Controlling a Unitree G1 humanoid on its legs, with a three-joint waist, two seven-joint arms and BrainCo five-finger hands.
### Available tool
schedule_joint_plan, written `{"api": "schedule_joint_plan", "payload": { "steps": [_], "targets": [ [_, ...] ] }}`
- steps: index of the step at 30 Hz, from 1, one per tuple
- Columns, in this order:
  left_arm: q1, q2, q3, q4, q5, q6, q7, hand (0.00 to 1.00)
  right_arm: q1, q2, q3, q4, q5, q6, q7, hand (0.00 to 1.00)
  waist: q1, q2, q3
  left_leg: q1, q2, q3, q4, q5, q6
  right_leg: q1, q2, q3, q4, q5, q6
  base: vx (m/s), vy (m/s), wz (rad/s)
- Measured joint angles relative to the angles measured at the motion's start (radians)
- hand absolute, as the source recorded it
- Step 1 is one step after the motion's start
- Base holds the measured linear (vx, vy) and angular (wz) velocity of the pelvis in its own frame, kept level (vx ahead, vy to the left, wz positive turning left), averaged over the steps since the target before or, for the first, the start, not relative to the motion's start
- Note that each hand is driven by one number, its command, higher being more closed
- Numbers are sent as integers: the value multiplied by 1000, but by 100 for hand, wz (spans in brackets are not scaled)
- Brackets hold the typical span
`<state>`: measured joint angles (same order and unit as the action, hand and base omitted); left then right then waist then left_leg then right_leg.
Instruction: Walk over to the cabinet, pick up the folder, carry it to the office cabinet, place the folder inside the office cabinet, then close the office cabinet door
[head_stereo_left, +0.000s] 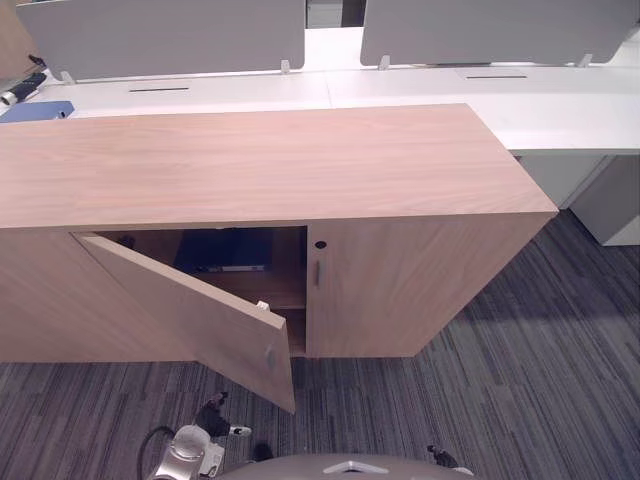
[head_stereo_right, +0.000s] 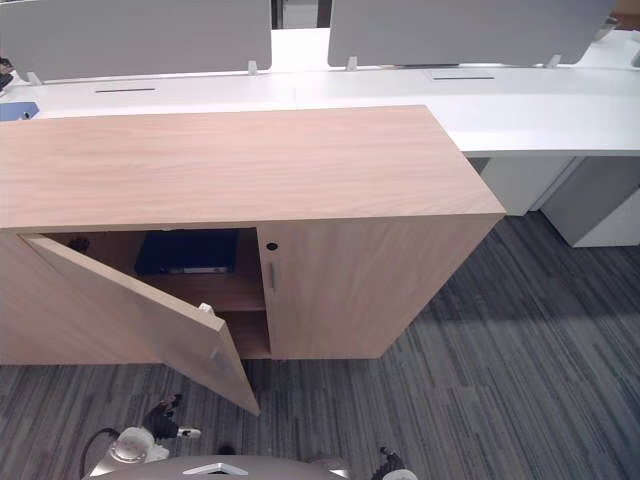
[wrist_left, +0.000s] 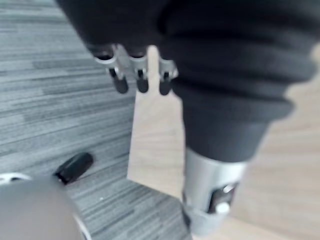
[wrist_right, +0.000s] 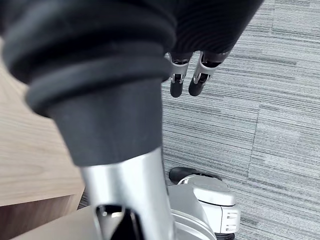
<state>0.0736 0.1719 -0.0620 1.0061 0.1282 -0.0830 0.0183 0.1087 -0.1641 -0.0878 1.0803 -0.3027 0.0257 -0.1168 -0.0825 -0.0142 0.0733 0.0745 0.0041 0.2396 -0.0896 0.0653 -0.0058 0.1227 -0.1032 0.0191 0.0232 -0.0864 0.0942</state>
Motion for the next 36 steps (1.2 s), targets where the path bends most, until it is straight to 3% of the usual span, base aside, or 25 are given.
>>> {"api": "schedule_joint_plan", "payload": {
  "steps": [7,14,36],
  "targets": [
    [62,-32,149,48,-32,33,42,0,4,11,-51,32,40,0,-1,0,24,-15,4,-5,-18,-41,0,-1,4,16,-19,-36,3,-27,8,-14,-1,19],
    [71,-38,219,71,-39,40,43,0,4,33,-81,35,43,0,-2,0,25,-32,5,-6,-34,-46,0,-13,12,20,-33,-47,2,-30,15,54,2,3],
    [70,-44,257,75,-35,62,42,0,-13,39,-122,73,141,6,3,0,22,-40,28,-3,-29,-43,0,-34,1,23,-28,-62,0,-28,16,4,-26,0]
  ]
}}
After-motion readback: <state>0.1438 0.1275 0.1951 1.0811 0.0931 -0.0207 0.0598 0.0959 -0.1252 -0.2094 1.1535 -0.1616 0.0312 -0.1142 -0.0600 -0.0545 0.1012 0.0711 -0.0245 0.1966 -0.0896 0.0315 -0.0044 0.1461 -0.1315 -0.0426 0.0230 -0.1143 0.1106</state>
